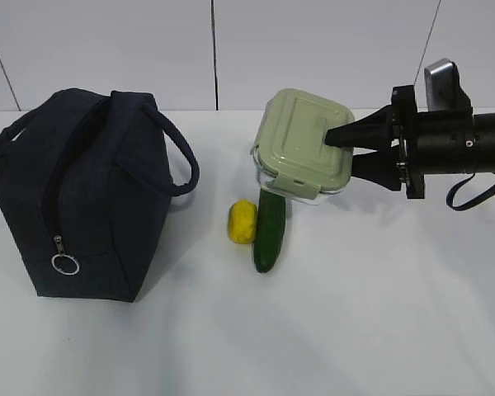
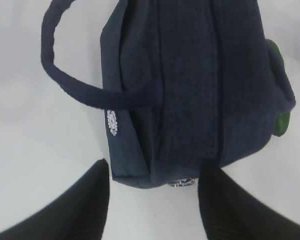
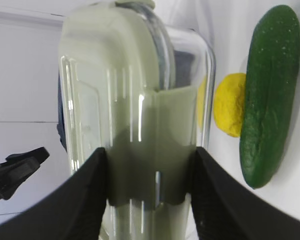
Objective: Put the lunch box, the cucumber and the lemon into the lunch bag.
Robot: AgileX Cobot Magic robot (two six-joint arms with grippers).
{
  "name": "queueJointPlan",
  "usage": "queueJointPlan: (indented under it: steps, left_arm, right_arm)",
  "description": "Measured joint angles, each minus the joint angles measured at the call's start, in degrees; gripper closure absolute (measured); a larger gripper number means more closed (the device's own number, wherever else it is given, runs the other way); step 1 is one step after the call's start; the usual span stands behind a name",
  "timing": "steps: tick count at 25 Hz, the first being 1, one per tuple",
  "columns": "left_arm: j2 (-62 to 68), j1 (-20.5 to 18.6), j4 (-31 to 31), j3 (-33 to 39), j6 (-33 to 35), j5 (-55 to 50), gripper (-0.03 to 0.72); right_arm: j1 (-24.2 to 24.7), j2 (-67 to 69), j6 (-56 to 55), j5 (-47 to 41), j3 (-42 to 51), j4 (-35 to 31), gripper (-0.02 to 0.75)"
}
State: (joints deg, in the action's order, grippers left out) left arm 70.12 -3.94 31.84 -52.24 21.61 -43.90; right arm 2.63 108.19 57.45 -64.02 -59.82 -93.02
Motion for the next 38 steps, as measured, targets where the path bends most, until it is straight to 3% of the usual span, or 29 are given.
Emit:
queueJointPlan:
  steps: [11,17,19,23,25,29,38]
  left_arm:
    - [17.98,0.0,4.83,-14.08,5.15,-4.34,0.277]
    - [26.1,0.0,5.58,-20.1,7.22,-6.8,0.286]
    - [28.22,0.0,6.18,-21.38,7.64,-8.77,0.344]
    - [29.52,0.0,10.45,-22.39,11.06,-10.81,0.613]
    - [29.6,0.0,13.98,-23.23,12.77,-12.38,0.68]
    - [29.6,0.39,20.7,-25.56,14.64,-15.52,0.694]
    - [29.6,2.79,27.05,-26.68,14.87,-17.01,0.695]
  right_arm:
    - [-3.62,-0.13,-0.11,0.0,-0.14,-3.82,0.372]
    - [-6.33,-0.13,-1.91,0.0,-5.07,-4.55,0.372]
    - [-7.21,-0.13,-2.51,0.0,-7.24,-4.84,0.372]
    - [-8.59,-0.13,-3.69,-0.28,-10.94,-4.84,0.372]
    - [-9.24,-0.13,-4.23,-0.41,-12.27,-4.84,0.372]
    - [-10.89,-0.13,-5.14,-0.45,-14.97,-4.84,0.372]
    - [-14.36,-0.13,-5.49,1.23,-16.27,-4.63,0.372]
